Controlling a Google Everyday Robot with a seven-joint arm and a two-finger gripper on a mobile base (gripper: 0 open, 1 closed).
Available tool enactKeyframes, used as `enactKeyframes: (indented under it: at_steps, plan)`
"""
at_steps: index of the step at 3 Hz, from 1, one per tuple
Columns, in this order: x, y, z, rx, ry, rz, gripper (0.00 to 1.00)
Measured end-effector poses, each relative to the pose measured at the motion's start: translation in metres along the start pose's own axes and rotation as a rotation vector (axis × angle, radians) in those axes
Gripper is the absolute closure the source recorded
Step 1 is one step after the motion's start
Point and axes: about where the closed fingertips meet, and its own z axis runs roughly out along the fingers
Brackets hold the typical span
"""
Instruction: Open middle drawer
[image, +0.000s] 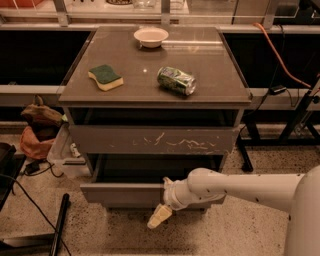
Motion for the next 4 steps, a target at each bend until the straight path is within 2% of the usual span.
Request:
enactKeyframes:
  at_steps: [1,4]
  plan:
    - [0.000,0.000,0.000,0.000,0.000,0.000,0.00]
    - [-0.003,0.011,0.004,-0.046,0.001,0.007,0.00]
